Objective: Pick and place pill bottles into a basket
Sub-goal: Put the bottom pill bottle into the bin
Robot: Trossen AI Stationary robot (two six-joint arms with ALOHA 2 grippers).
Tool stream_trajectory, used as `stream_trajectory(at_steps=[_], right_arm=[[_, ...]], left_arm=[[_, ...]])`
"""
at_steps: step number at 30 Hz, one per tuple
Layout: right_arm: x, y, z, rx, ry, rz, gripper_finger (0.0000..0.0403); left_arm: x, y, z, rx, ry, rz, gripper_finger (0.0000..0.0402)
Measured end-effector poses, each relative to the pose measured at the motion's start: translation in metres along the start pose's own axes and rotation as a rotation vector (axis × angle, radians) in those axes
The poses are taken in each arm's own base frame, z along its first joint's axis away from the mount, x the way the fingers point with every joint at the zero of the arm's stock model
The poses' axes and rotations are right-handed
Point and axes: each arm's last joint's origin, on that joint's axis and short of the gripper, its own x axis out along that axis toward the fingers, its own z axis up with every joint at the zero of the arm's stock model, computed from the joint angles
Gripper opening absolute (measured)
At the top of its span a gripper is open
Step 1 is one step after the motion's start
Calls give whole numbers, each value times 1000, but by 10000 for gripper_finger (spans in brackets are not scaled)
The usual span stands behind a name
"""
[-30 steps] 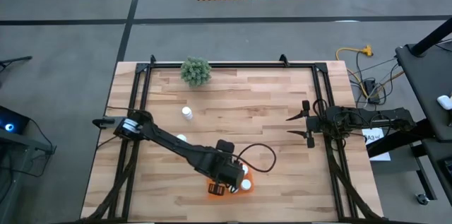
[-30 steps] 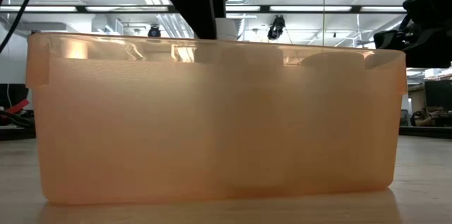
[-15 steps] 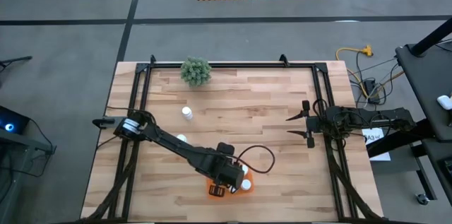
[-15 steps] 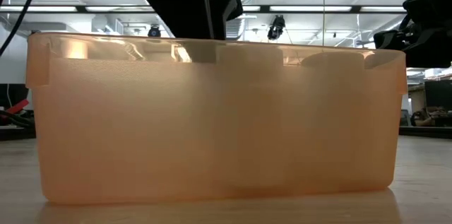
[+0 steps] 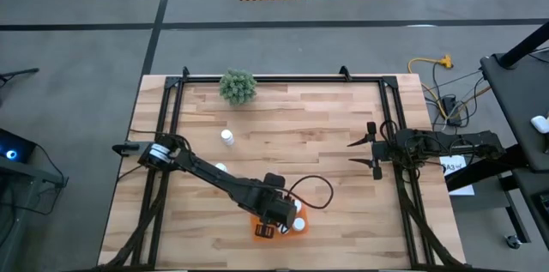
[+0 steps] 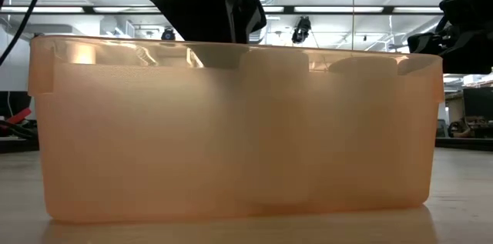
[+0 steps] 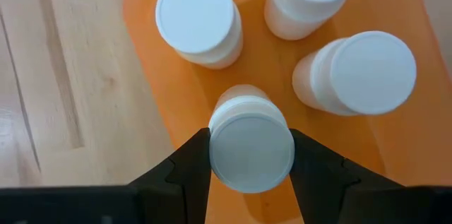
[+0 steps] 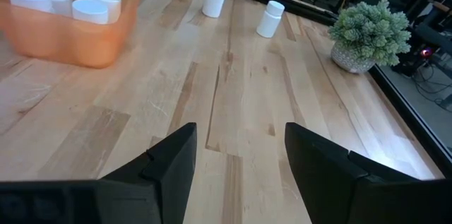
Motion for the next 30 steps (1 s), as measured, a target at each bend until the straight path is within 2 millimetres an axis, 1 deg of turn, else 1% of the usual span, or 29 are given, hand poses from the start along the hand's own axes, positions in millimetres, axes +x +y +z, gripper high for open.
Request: stream_trajectory(at_steps=[4, 7, 9, 19, 24, 30], right_arm=[[0, 0, 0, 0, 0, 0, 206], [0, 0, 0, 0, 0, 0, 206], [0, 0, 0, 0, 0, 0, 206], [0, 0, 0, 0, 0, 0, 206], [0, 0, 0, 0, 0, 0, 206], [0, 0, 0, 0, 0, -2, 206]], left_arm=[[0, 0, 0, 0, 0, 0, 148], [0, 0, 0, 0, 2, 0, 182], [0, 0, 0, 1, 2, 0, 197], [-1, 0, 1, -1, -3, 0, 207], [-12, 0, 2, -2, -23, -5, 208], [-32, 4, -4, 2, 10, 8, 209]])
